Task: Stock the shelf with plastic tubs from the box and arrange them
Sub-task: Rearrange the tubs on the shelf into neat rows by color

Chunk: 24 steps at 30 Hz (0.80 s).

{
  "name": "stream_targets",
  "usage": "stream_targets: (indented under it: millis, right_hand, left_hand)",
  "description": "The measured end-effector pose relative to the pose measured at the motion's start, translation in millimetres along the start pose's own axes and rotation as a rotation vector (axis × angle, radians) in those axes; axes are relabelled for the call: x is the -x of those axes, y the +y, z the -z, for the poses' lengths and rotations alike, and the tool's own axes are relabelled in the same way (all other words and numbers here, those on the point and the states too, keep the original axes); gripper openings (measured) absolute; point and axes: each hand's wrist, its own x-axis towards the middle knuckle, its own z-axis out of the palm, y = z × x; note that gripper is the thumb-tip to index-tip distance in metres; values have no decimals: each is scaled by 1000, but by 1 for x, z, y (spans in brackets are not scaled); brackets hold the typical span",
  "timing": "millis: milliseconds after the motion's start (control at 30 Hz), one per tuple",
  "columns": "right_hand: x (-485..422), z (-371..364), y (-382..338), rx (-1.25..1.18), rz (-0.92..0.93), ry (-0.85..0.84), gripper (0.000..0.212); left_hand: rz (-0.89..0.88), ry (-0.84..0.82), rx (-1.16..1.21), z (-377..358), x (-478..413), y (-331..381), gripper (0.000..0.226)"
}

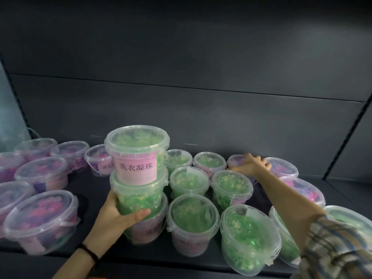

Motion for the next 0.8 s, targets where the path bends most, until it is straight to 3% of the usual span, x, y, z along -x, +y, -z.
stream_targets:
  millis: [267,433,567,667,733,800]
  right_hand:
    - [19,43,-1,-257,56,169,100]
    - [74,80,-12,-422,176,230,94]
    - [139,94,-22,-502,290,167,83]
    - [191,96,-28,-477,345,81,76]
    - [225,94,-30,-452,359,21,80]
    - [256,90,-32,-439,367,-33,87]
  left_hand:
    - [18,-37,-25,2,1,4,94]
    - [11,-59,-12,-3,0,5,82]
    - [14,-77,-21,-7,-1,12,75]
    - [-53,-98,-79,0,6,22,81]
    - [-105,-95,-128,12,18,27,91]
    - [-211,-47,-223,34,32,30,85]
